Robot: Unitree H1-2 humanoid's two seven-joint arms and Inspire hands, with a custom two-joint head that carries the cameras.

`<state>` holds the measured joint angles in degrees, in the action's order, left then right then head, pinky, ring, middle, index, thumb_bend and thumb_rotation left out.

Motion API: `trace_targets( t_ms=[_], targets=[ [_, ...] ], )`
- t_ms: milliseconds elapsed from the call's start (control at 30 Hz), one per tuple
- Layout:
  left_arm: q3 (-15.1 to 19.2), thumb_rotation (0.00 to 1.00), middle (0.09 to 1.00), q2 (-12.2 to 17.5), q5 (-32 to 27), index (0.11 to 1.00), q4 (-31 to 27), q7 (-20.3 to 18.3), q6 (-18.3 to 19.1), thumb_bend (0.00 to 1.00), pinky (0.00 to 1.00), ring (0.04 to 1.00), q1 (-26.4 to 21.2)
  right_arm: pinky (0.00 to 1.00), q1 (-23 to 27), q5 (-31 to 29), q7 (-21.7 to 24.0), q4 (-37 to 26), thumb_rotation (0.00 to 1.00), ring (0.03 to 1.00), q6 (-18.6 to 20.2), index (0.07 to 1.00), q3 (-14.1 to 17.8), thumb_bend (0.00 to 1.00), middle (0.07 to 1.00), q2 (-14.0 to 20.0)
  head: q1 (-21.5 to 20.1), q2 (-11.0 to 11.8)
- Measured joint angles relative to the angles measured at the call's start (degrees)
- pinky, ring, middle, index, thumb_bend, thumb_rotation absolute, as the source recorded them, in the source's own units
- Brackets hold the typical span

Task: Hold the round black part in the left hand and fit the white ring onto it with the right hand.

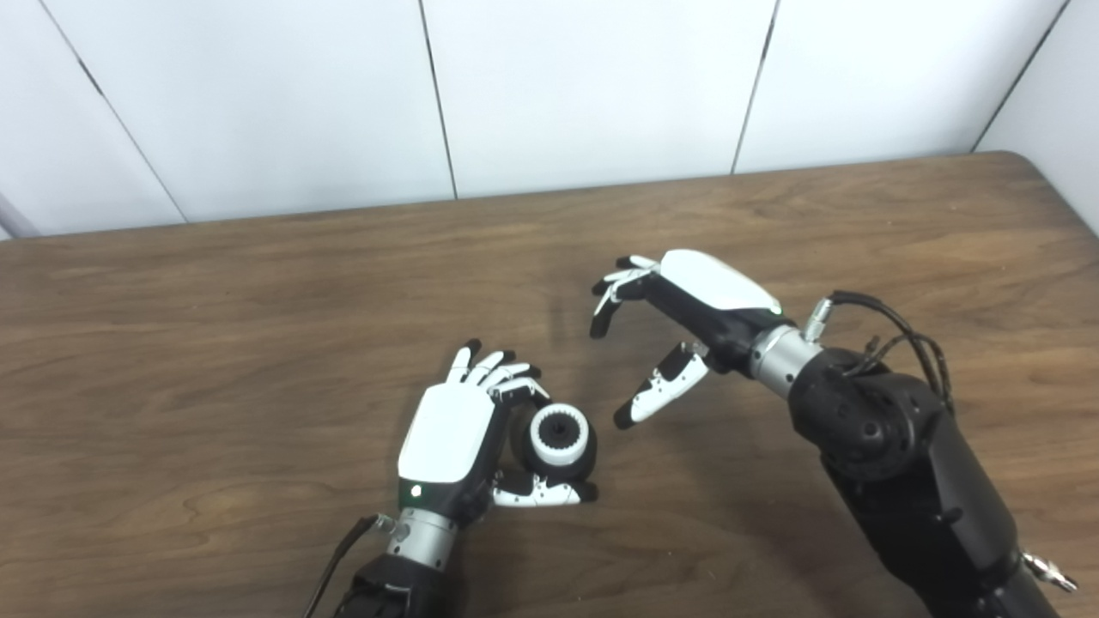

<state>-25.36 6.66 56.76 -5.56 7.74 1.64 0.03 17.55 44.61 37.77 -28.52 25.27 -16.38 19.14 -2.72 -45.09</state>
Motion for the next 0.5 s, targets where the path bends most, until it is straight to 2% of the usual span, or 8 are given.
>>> trace_targets(
  t_ms=[233, 267, 300, 400, 500],
  targets=[
    [0.54, 0.08, 0.808, 0.49, -0.11, 0.496, -0.68, -1.9, 0.32, 0.52, 1.0, 0.91, 0.01, 0.87, 0.0, -0.09, 0.51, -0.59, 0.21, 0.967, 0.31, 0.621, 0.76, 1.0, 0.863, -0.01, 0.44, 0.0],
    [0.68, 0.17, 0.813, 0.55, -0.12, 0.564, -0.88, -2.34, 0.59, 0.71, 1.0, 0.913, 0.01, 0.87, 0.0, -0.1, 0.51, -0.59, 0.22, 0.966, 0.31, 0.621, 0.82, 1.0, 0.862, -0.02, 0.53, 0.0],
    [0.85, 0.22, 0.819, 0.58, -0.12, 0.613, -0.99, -2.69, 0.9, 0.83, 1.0, 0.916, 0.0, 0.87, 0.0, -0.1, 0.51, -0.59, 0.22, 0.965, 0.31, 0.622, 0.88, 1.0, 0.861, -0.02, 0.61, 0.0],
    [1.13, 0.28, 0.829, 0.69, -0.18, 0.672, -1.25, -4.24, 1.76, 0.93, 1.0, 0.921, 0.02, 0.87, 0.0, -0.09, 0.51, -0.58, 0.23, 0.964, 0.3, 0.625, 0.97, 1.0, 0.86, -0.02, 0.79, 0.09],
    [1.36, 0.31, 0.839, 0.74, -0.55, 0.7, -2.38, -5.91, 2.3, 0.96, 1.0, 0.926, 0.1, 0.87, 0.0, -0.05, 0.51, -0.55, 0.24, 0.965, 0.3, 0.629, 0.97, 1.0, 0.859, -0.04, 0.97, 0.09]
  ],
)
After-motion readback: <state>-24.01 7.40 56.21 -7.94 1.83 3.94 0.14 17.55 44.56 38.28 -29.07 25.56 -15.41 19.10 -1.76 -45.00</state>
